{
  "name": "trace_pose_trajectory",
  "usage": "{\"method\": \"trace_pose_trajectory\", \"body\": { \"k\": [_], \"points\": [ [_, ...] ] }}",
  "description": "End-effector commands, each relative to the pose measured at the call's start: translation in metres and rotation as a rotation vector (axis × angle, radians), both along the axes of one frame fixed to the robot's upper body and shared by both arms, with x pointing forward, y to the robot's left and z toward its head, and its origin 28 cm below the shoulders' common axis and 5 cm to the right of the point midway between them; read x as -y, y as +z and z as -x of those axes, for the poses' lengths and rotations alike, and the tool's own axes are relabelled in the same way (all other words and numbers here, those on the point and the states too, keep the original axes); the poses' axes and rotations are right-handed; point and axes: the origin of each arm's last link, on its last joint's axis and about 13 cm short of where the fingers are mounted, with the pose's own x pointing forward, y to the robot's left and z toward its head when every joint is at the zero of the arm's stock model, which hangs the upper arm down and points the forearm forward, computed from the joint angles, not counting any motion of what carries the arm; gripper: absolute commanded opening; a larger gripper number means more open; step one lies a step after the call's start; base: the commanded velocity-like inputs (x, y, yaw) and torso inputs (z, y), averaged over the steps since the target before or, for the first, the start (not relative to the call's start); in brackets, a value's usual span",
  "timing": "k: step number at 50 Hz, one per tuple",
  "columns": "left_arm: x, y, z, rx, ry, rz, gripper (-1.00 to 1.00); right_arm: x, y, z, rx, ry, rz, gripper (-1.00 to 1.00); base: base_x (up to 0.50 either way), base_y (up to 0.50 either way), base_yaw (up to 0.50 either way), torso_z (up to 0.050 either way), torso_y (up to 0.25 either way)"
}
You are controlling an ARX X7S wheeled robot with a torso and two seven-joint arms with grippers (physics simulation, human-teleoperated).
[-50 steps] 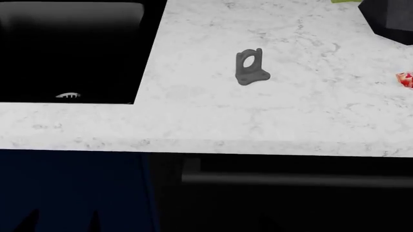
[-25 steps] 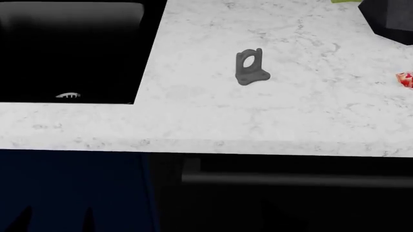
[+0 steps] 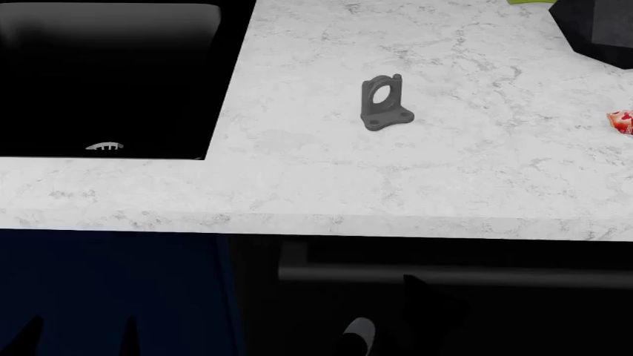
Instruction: Open the dishwasher door
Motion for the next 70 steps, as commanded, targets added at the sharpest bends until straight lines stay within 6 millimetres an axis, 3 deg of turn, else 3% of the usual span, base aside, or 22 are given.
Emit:
{"method": "trace_pose_trajectory", "body": {
  "k": [1, 44, 58, 59, 70],
  "points": [
    [0.000, 0.001, 0.000, 0.004, 0.002, 0.000, 1.00, 0.002, 0.000, -0.016, -0.011, -0.006, 0.024, 1.00, 0.00, 0.00, 0.00, 0.000, 0.000],
    [-0.004, 0.006, 0.001, 0.016, 0.019, -0.007, 1.00, 0.006, -0.001, -0.077, -0.061, -0.030, 0.118, 1.00, 0.00, 0.00, 0.00, 0.000, 0.000],
    [-0.004, 0.006, 0.000, 0.014, 0.021, -0.011, 1.00, 0.007, -0.003, -0.084, -0.066, -0.026, 0.121, 1.00, 0.02, 0.00, 0.01, 0.000, 0.000],
    [-0.004, 0.006, 0.000, 0.014, 0.021, -0.011, 1.00, 0.007, -0.002, -0.084, -0.063, -0.024, 0.124, -1.00, 0.03, 0.00, 0.02, 0.000, 0.000],
    [-0.005, 0.004, 0.000, 0.015, 0.021, -0.007, 1.00, 0.007, 0.002, -0.079, -0.059, -0.012, 0.140, -1.00, 0.02, 0.00, 0.01, -0.002, 0.000]
  ]
}}
